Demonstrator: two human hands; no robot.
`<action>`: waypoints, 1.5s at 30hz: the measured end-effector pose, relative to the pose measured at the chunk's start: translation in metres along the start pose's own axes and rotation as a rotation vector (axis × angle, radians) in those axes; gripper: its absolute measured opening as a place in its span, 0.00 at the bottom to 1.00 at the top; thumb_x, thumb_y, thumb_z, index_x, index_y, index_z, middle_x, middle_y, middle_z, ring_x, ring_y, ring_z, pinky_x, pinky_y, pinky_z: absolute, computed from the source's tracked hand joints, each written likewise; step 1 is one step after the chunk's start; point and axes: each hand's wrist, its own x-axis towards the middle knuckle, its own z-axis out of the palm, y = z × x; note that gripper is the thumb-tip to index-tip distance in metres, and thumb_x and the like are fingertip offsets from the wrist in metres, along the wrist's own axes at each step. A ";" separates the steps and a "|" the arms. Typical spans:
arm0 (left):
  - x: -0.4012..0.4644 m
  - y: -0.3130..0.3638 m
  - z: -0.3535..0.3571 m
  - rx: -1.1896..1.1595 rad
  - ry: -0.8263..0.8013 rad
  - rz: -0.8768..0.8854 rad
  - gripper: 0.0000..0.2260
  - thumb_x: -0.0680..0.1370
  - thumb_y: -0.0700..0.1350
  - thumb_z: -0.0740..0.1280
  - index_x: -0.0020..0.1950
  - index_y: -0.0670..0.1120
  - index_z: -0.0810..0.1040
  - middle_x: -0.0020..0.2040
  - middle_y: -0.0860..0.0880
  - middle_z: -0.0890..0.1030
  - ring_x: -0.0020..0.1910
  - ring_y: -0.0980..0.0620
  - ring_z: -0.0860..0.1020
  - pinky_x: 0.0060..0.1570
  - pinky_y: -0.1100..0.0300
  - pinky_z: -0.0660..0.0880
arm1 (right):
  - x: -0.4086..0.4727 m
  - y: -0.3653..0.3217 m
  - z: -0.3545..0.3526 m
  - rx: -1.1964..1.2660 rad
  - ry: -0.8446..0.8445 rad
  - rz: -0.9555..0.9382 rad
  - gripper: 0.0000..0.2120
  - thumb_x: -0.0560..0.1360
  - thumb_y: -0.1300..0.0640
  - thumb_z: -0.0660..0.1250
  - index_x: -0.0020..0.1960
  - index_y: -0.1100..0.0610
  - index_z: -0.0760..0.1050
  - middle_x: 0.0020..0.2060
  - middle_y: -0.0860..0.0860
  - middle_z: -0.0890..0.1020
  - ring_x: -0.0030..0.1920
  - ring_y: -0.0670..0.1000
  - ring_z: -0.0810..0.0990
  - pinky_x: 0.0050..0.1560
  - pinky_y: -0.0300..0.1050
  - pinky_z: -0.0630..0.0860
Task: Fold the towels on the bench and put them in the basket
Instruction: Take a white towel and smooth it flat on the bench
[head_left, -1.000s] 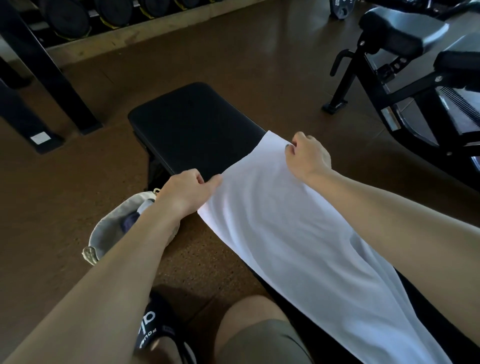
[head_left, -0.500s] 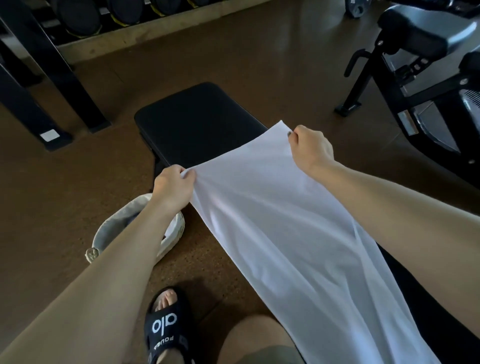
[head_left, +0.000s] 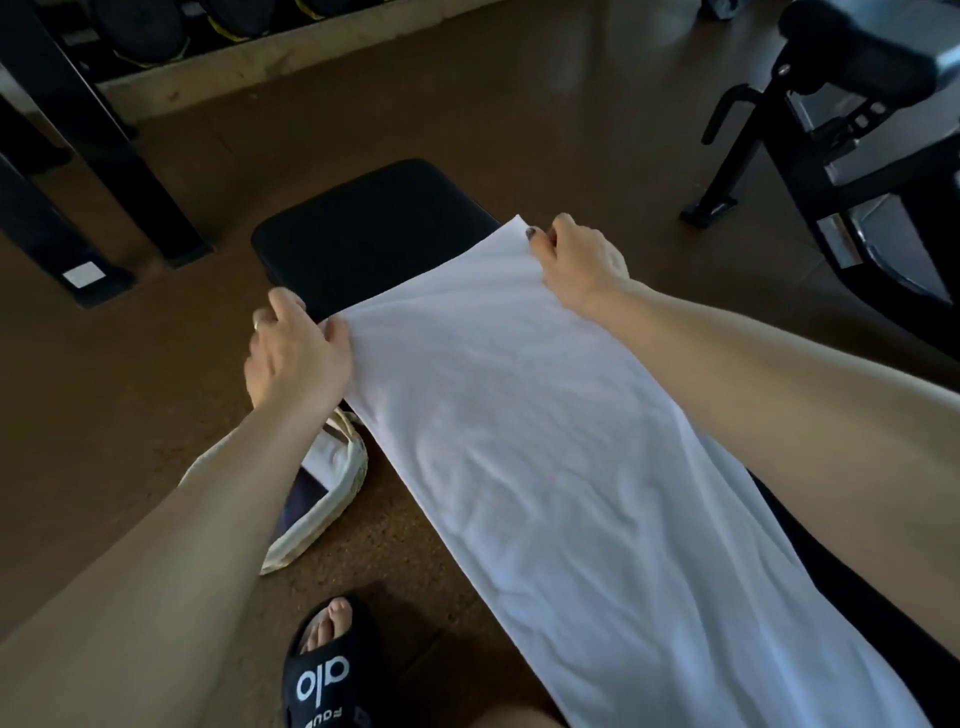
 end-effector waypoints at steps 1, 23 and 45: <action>-0.005 0.004 0.000 0.084 0.017 0.041 0.19 0.84 0.51 0.61 0.71 0.46 0.63 0.66 0.40 0.71 0.60 0.41 0.73 0.57 0.49 0.71 | -0.007 0.002 -0.004 0.026 -0.004 0.010 0.22 0.84 0.39 0.50 0.54 0.56 0.70 0.49 0.55 0.79 0.45 0.60 0.77 0.43 0.51 0.68; -0.281 0.102 0.019 0.474 -0.748 0.755 0.43 0.77 0.71 0.61 0.83 0.57 0.44 0.83 0.45 0.38 0.82 0.43 0.37 0.78 0.39 0.44 | -0.297 0.105 -0.130 0.073 -0.534 0.204 0.17 0.73 0.48 0.72 0.38 0.57 0.69 0.32 0.52 0.73 0.31 0.52 0.72 0.29 0.45 0.66; -0.327 0.099 0.022 0.491 -0.716 0.891 0.46 0.75 0.73 0.63 0.82 0.61 0.40 0.82 0.45 0.33 0.81 0.42 0.33 0.77 0.34 0.38 | -0.336 0.204 -0.152 0.065 -0.230 0.439 0.16 0.82 0.44 0.60 0.47 0.57 0.74 0.42 0.53 0.79 0.45 0.55 0.79 0.45 0.50 0.74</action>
